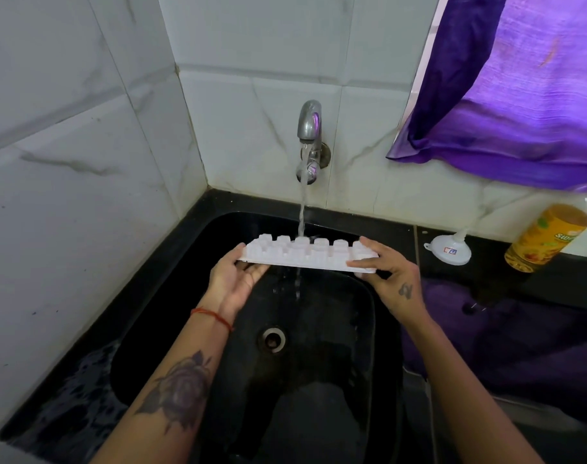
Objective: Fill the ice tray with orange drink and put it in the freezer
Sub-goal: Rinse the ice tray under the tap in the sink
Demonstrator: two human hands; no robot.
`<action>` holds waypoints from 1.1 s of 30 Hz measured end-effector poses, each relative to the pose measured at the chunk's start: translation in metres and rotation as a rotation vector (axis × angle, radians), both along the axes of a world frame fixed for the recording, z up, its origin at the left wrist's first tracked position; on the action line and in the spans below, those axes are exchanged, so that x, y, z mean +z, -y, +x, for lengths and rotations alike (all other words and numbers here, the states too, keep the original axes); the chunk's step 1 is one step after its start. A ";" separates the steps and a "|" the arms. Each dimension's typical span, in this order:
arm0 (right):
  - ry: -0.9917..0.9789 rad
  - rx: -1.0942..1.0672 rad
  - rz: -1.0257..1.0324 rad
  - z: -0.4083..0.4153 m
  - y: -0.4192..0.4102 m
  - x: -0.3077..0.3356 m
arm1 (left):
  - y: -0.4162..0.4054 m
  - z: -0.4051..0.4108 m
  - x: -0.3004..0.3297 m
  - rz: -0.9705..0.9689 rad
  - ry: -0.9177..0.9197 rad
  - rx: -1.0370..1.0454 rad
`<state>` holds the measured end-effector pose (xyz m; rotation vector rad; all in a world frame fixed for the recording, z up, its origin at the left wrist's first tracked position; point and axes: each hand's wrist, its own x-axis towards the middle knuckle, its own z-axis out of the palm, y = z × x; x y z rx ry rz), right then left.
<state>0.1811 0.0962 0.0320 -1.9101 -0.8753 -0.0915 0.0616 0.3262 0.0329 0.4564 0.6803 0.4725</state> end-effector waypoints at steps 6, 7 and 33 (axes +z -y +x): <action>-0.696 -0.142 0.273 0.011 0.013 -0.008 | 0.016 0.014 0.005 0.188 0.006 -0.176; -0.755 -0.215 0.301 0.014 0.013 -0.010 | 0.019 0.015 0.006 0.213 0.011 -0.208; -0.312 0.056 -0.060 0.004 -0.114 0.088 | -0.028 -0.017 -0.041 0.283 -0.540 -0.095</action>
